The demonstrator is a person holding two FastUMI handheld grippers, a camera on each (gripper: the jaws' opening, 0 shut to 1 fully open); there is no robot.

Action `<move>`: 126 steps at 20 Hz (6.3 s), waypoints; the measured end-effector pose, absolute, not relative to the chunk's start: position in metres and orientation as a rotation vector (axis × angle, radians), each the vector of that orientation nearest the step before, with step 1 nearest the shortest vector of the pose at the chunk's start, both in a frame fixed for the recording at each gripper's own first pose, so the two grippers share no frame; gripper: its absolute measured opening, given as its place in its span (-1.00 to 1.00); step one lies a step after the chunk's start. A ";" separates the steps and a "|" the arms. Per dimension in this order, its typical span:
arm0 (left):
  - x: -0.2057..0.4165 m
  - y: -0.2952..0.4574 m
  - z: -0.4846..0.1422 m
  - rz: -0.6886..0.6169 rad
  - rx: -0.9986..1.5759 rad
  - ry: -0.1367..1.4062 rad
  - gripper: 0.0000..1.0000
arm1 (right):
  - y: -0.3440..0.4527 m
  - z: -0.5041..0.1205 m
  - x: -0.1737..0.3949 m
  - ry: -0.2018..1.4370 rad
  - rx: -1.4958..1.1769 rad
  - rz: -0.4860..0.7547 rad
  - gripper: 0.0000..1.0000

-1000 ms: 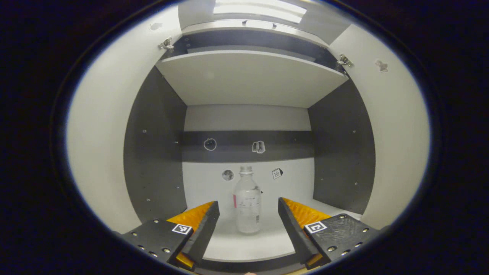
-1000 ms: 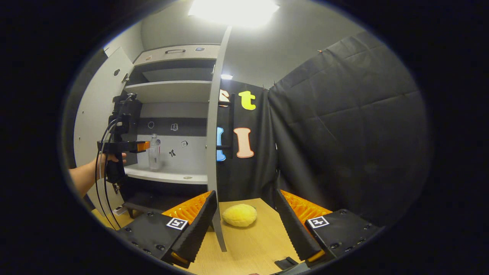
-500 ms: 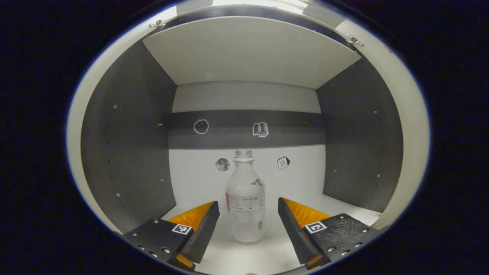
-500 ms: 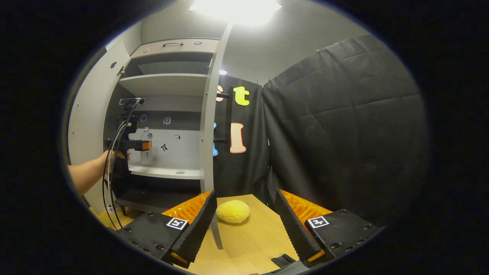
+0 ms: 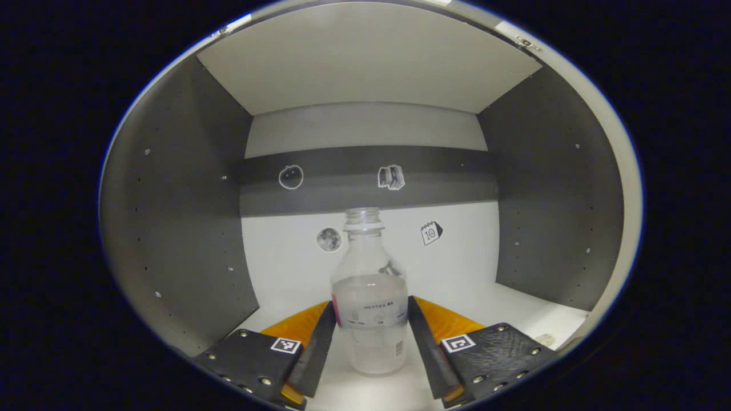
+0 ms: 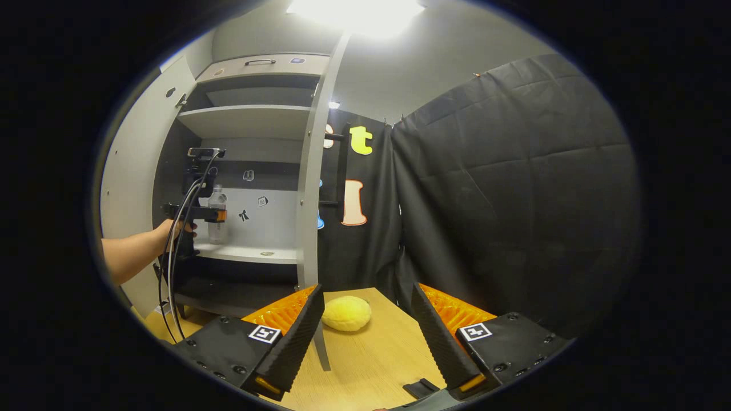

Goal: Grasp the bottle in the cabinet with the left hand and place it on the coaster, then close the right door with the right hand and the left door with the left hand.

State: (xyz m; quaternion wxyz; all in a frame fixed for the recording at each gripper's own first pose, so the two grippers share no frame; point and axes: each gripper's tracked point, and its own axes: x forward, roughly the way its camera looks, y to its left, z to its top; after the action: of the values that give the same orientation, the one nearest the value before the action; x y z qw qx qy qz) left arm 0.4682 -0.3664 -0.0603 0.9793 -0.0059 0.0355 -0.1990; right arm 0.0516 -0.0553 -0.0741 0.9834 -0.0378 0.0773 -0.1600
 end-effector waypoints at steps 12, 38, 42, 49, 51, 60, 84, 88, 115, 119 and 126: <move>0.411 -0.329 -0.014 -0.363 -0.082 0.008 0.39 | -0.064 -0.067 0.036 0.147 -0.051 -0.232 0.94; 0.196 -0.278 -0.061 -0.350 -0.045 0.024 0.53 | -0.075 -0.074 -0.017 0.167 -0.031 0.029 0.96; 0.175 -0.262 -0.079 -0.334 -0.066 0.046 0.39 | -0.069 -0.074 -0.020 0.166 -0.036 0.058 0.96; 0.138 -0.242 -0.124 -0.338 -0.068 0.097 0.39 | -0.051 -0.078 -0.022 0.175 -0.050 0.109 0.96; 0.128 -0.238 -0.141 -0.339 -0.066 0.117 0.39 | -0.046 -0.079 -0.024 0.180 -0.057 0.122 0.96; 0.078 -0.238 -0.210 -0.365 -0.103 0.168 0.39 | -0.025 -0.089 -0.032 0.214 -0.097 0.164 0.96; 0.015 -0.261 -0.323 -0.393 -0.015 0.308 0.41 | -0.003 -0.120 -0.030 0.302 -0.087 0.235 0.96; 0.009 -0.261 -0.323 -0.392 0.006 0.336 0.43 | -0.008 -0.121 -0.027 0.311 -0.053 0.235 0.96; 0.057 -0.159 -0.053 -0.216 0.008 0.088 1.00 | -0.003 -0.057 0.055 0.154 0.053 0.194 0.96; 0.068 -0.142 -0.038 -0.207 0.037 0.062 0.88 | -0.023 -0.051 0.069 0.178 0.044 0.104 0.96; 0.076 -0.111 -0.034 -0.185 0.026 0.049 1.00 | -0.096 -0.019 0.090 0.158 0.002 -0.177 0.95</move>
State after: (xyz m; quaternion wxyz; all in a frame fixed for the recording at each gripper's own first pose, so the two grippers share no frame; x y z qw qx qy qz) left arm 0.0765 -0.1107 -0.0345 0.9954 0.0129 0.0242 -0.0921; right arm 0.0898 -0.0965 -0.0193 0.9930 0.0011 0.0786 -0.0882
